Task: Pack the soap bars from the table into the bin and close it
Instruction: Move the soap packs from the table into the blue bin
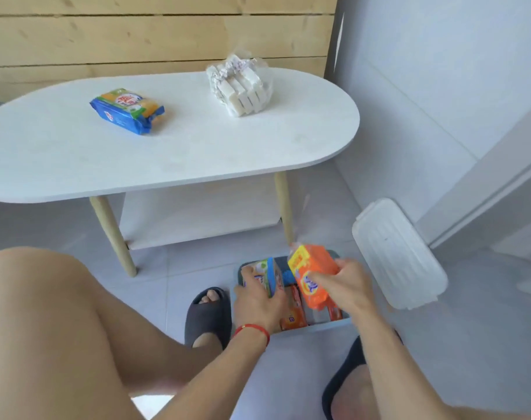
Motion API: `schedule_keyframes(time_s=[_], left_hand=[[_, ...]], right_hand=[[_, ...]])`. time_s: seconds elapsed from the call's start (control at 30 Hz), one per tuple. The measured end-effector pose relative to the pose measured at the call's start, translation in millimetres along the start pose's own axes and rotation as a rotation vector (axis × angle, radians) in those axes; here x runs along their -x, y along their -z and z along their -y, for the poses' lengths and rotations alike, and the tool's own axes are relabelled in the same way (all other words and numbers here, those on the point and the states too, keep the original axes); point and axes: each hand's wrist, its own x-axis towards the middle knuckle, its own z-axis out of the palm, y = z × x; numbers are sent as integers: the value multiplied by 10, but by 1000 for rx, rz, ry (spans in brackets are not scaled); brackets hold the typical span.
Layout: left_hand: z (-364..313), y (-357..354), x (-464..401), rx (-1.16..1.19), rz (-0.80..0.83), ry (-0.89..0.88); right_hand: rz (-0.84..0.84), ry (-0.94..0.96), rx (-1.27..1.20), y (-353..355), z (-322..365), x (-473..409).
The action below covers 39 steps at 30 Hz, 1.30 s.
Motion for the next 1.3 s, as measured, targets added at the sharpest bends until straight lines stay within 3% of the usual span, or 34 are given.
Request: schedule_keyframes(time_s=[0.1, 0.17, 0.33, 0.47, 0.53, 0.63, 0.77, 0.97, 1.03, 1.1, 1.3], left_hand=[[111, -153, -24, -102, -53, -11], [176, -237, -4, -158, -72, -77], [181, -425, 65, -374, -48, -37], [306, -458, 35, -591, -15, -238], [397, -400, -73, -656, 45, -338], [455, -323, -186, -768, 140, -353], [449, -293, -207, -882, 244, -374], [23, 62, -331, -912, 545, -271], [-155, 251, -356, -826, 471, -295], [-333, 534, -386, -778, 294, -340], [-859, 1786, -579, -675, -14, -447]], right_hand=[[-53, -90, 212, -390, -185, -6], [-99, -53, 264, -593, -258, 18], [159, 43, 263, -779, -381, -36], [257, 49, 283, -654, -357, -188], [264, 83, 328, -710, -341, -181], [288, 140, 472, -787, -403, -102], [371, 90, 361, -622, -498, -172], [367, 104, 648, -645, -355, -149], [289, 116, 679, -631, -258, -111], [205, 168, 613, -616, -83, -72], [246, 453, 118, -562, 866, 70]])
